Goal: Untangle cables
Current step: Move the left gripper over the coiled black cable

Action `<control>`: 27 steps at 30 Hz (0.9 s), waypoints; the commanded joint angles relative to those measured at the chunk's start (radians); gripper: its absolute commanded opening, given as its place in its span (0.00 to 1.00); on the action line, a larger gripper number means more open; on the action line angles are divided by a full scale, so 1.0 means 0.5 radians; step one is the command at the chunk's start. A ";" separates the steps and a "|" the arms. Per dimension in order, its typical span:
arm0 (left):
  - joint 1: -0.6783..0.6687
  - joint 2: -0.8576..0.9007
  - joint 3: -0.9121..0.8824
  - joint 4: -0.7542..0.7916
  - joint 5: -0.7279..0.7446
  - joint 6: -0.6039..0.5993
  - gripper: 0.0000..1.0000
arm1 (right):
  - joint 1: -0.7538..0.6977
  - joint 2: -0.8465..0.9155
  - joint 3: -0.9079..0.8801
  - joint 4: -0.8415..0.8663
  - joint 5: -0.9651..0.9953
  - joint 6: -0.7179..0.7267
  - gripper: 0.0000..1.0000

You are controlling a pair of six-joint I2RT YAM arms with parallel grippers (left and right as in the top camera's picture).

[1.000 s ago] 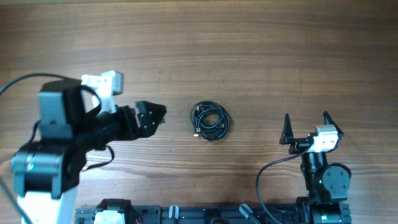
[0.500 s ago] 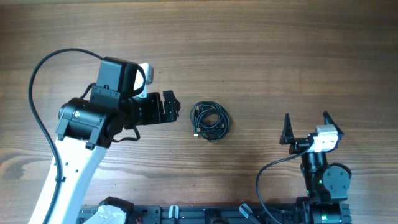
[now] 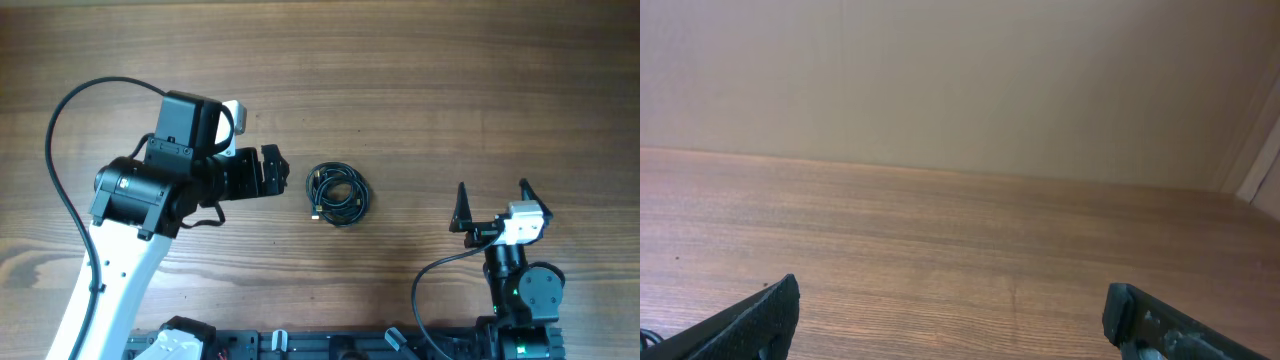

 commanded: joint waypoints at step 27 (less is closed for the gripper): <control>-0.009 0.033 0.060 0.087 0.176 -0.169 1.00 | -0.011 0.054 -0.002 0.006 -0.032 -0.010 1.00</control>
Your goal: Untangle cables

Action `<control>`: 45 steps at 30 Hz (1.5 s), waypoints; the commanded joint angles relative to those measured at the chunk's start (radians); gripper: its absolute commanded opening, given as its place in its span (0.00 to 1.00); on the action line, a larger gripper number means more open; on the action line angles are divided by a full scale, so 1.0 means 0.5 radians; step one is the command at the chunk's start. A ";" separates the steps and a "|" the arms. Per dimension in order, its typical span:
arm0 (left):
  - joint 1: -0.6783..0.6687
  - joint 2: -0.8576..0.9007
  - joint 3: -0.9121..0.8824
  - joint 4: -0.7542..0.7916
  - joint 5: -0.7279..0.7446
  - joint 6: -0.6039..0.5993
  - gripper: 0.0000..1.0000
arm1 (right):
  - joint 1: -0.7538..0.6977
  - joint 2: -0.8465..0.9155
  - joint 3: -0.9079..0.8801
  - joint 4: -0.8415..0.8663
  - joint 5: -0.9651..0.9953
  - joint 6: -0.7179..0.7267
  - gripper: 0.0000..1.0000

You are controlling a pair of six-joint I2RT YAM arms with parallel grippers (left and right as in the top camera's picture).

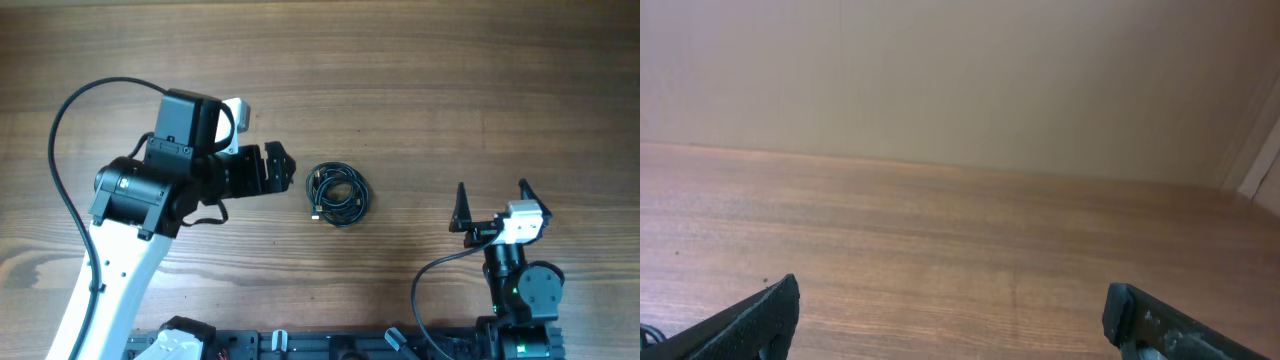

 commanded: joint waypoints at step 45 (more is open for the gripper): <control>-0.157 0.736 0.347 -0.285 -0.105 -0.119 1.00 | -0.011 0.021 -0.002 0.137 -0.759 1.028 1.00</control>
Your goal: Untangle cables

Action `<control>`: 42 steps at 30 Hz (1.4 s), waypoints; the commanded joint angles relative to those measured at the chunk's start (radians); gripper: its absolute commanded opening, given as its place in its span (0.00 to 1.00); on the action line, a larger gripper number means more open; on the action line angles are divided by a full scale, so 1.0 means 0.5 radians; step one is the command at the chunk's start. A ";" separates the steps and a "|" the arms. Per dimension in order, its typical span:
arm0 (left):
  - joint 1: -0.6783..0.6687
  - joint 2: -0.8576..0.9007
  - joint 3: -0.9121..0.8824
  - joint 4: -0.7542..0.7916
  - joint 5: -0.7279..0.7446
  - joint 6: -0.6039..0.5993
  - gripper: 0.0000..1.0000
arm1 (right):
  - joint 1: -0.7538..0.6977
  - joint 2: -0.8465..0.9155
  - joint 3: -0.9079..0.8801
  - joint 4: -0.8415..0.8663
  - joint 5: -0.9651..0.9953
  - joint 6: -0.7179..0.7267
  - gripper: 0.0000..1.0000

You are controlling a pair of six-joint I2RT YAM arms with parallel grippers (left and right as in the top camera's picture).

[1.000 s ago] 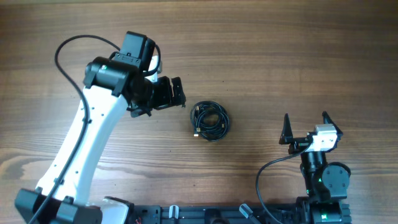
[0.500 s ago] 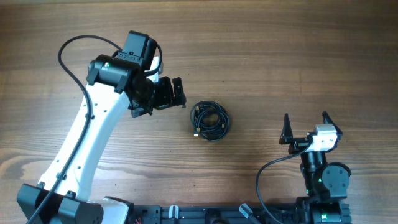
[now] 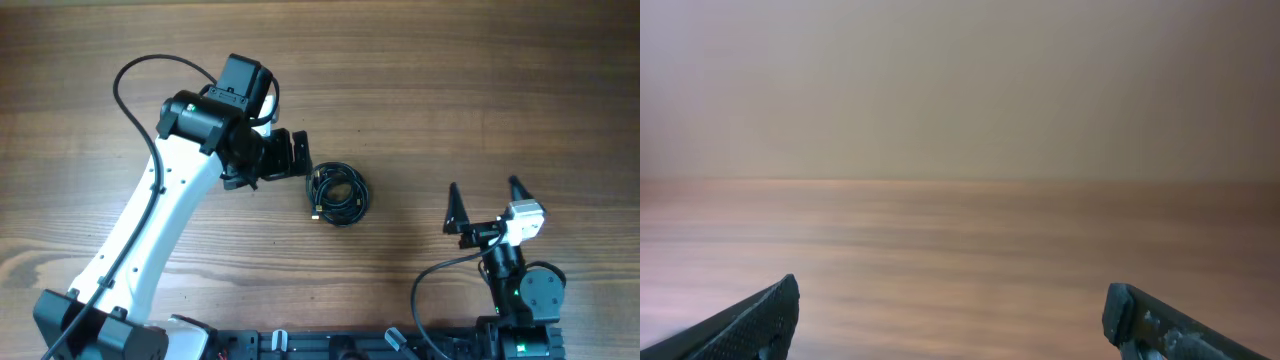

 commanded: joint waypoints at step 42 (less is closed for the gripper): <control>-0.101 0.631 0.033 0.256 -0.185 0.043 0.86 | -0.008 1.968 1.337 -0.950 -1.411 0.966 1.00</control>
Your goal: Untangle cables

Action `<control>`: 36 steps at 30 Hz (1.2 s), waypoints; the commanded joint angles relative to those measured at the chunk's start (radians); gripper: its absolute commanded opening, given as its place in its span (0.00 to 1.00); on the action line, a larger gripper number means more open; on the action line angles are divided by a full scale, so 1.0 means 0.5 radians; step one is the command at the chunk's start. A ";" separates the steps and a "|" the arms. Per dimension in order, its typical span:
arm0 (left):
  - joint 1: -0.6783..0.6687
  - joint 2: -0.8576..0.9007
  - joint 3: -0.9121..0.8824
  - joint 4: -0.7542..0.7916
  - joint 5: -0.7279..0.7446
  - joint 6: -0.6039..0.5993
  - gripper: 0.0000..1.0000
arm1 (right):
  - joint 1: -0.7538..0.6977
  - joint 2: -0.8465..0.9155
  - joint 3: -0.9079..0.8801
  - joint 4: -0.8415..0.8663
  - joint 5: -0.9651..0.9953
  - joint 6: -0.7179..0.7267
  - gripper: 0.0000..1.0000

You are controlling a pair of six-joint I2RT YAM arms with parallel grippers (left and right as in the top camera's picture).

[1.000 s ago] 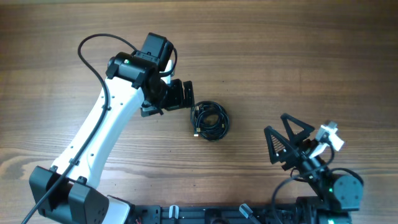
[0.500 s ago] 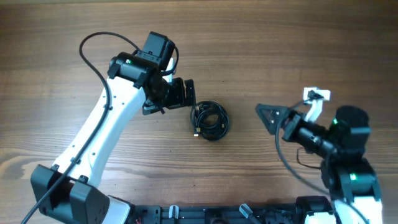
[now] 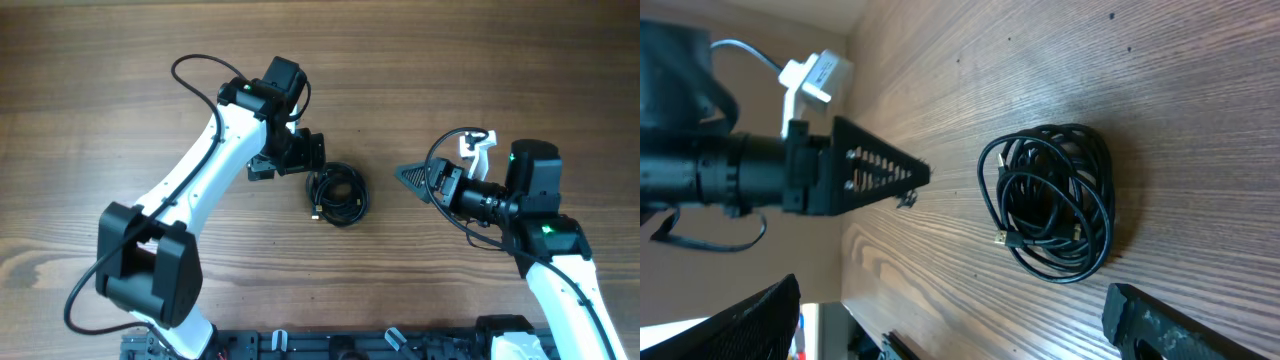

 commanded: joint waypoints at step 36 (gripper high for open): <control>-0.003 0.352 -0.111 0.259 -0.137 0.143 0.59 | -0.005 0.004 0.035 0.007 -0.050 -0.066 1.00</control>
